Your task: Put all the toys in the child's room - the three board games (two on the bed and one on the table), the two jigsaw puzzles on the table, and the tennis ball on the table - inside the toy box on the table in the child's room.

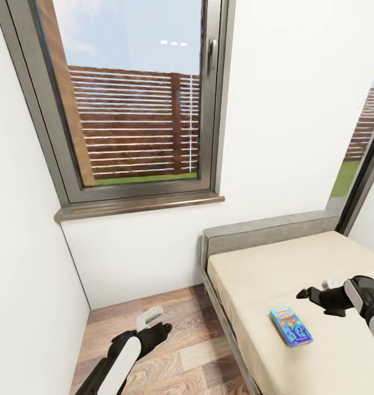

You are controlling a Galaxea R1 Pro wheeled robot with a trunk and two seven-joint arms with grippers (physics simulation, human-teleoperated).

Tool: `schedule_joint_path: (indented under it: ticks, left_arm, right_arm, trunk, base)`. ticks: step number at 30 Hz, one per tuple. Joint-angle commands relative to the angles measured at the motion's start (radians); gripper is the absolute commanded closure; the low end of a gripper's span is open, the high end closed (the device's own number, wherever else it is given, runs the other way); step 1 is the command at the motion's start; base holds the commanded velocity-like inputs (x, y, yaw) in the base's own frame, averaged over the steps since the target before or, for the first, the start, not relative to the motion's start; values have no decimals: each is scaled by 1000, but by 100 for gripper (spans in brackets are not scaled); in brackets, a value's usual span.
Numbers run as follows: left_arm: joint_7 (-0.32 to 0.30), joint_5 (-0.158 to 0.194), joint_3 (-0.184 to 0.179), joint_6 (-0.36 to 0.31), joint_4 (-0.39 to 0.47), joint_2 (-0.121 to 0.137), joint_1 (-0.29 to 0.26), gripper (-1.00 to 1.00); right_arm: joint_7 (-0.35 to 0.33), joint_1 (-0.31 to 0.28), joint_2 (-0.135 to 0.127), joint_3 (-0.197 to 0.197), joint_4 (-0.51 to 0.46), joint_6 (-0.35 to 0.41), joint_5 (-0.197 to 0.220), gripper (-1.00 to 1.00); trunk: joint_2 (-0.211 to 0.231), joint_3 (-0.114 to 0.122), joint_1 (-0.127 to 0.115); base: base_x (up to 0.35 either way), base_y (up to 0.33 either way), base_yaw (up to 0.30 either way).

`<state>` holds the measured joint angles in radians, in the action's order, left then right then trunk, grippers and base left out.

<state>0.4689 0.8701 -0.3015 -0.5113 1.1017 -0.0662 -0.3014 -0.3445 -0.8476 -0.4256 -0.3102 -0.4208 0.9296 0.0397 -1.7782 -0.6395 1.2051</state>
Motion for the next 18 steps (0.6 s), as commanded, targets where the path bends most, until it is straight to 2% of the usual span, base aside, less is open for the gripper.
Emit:
schedule_joint_path:
  ticks: [1,6,8,10,13,18]
  left_arm:
    - [8,10,-2,-1,1,0,-1,-100]
    - [1,12,-1,-1,-4,2,-1,-100]
    - [-2,14,-1,0,-9,2,-1,-100]
    - [-5,17,-1,0,-12,3,-1,-100]
    - [-7,20,0,0,-13,5,-1,-100]
    - [-8,22,2,0,-14,7,-1,-100]
  right_arm:
    - [-2,-1,-3,-4,-1,7,5,-100]
    - [-25,-3,-22,-4,-4,10,7,-100]
    - [-69,-4,-35,-4,-10,7,7,-100]
    - [-196,-3,-59,-1,-15,-8,4,-100]
    - [-299,-2,-70,4,-16,-39,-3,-100]
    - [-358,0,-77,7,-15,-59,-7,-100]
  trunk:
    - [-8,-4,4]
    - [-43,-20,23]
    - [-57,-26,31]
    - [-71,-32,38]
    - [-92,-42,50]
    - [-127,-58,69]
  base:
    - [0,0,0]
    - [0,0,0]
    - [0,0,0]
    - [0,0,0]
    - [0,0,0]
    - [0,0,0]
